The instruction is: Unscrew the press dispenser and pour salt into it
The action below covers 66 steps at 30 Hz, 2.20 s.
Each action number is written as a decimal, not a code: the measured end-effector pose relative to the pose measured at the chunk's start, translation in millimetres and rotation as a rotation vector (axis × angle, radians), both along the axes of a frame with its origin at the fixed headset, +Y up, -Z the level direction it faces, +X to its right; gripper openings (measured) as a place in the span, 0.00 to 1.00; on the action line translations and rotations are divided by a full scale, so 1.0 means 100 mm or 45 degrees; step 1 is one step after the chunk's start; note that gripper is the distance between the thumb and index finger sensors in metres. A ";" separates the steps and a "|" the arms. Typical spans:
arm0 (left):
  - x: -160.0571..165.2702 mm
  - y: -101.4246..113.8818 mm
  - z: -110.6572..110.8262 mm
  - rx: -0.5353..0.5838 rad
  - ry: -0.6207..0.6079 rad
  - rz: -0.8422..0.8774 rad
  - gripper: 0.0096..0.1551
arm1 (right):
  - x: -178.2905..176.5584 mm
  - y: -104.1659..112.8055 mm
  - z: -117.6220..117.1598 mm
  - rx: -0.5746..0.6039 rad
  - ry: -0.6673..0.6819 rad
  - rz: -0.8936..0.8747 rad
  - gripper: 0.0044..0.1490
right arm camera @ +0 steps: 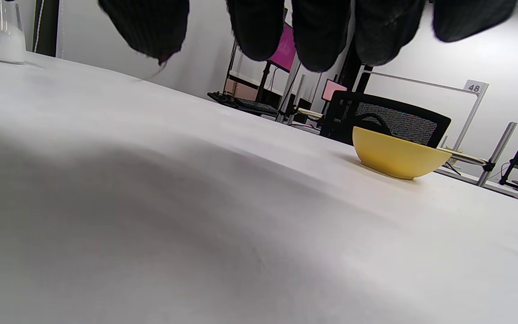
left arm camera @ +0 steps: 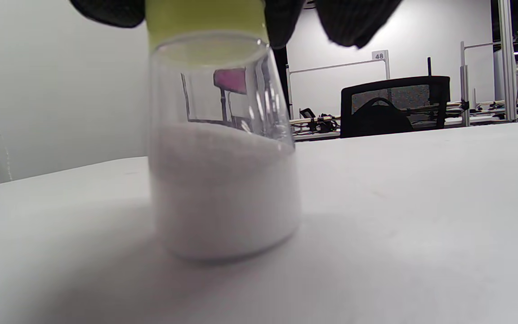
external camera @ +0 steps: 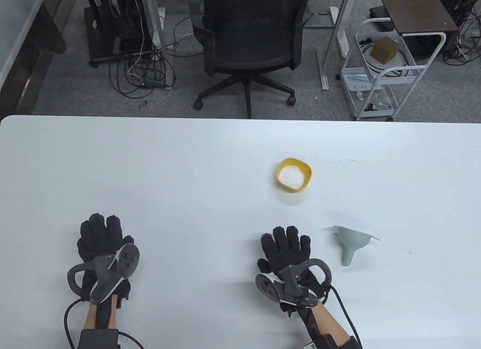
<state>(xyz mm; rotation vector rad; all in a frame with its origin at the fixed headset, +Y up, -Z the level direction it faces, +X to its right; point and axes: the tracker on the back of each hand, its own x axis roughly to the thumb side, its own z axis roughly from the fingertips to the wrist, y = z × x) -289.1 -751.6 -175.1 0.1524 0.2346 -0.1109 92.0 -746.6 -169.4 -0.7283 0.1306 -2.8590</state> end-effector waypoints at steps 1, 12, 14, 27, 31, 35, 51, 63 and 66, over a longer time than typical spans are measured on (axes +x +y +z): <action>-0.01 0.01 0.00 0.032 0.018 -0.011 0.40 | 0.00 0.00 0.00 0.001 0.001 0.001 0.45; -0.09 0.05 -0.01 0.072 0.050 -0.001 0.31 | 0.00 -0.01 0.01 -0.004 0.003 0.013 0.45; -0.09 0.06 -0.01 0.087 0.045 -0.005 0.29 | 0.00 -0.01 0.01 -0.005 0.001 0.016 0.45; 0.31 0.29 -0.03 0.228 -0.157 0.135 0.28 | 0.05 0.03 -0.03 0.003 -0.040 -0.005 0.45; 0.81 0.36 -0.08 0.190 -0.368 0.138 0.29 | 0.09 0.04 -0.06 -0.003 -0.062 -0.017 0.45; 1.39 0.41 -0.15 0.099 -0.613 0.133 0.30 | 0.13 0.00 -0.10 -0.023 -0.085 -0.013 0.46; 2.32 0.35 -0.22 0.003 -0.976 0.245 0.34 | 0.22 -0.02 -0.15 -0.038 -0.122 -0.045 0.45; 2.16 0.37 -0.14 0.002 -0.960 0.318 0.46 | 0.22 -0.04 -0.16 -0.060 -0.120 -0.048 0.46; 2.06 0.35 -0.10 -0.037 -0.920 0.406 0.51 | 0.20 -0.04 -0.16 -0.127 -0.099 -0.092 0.52</action>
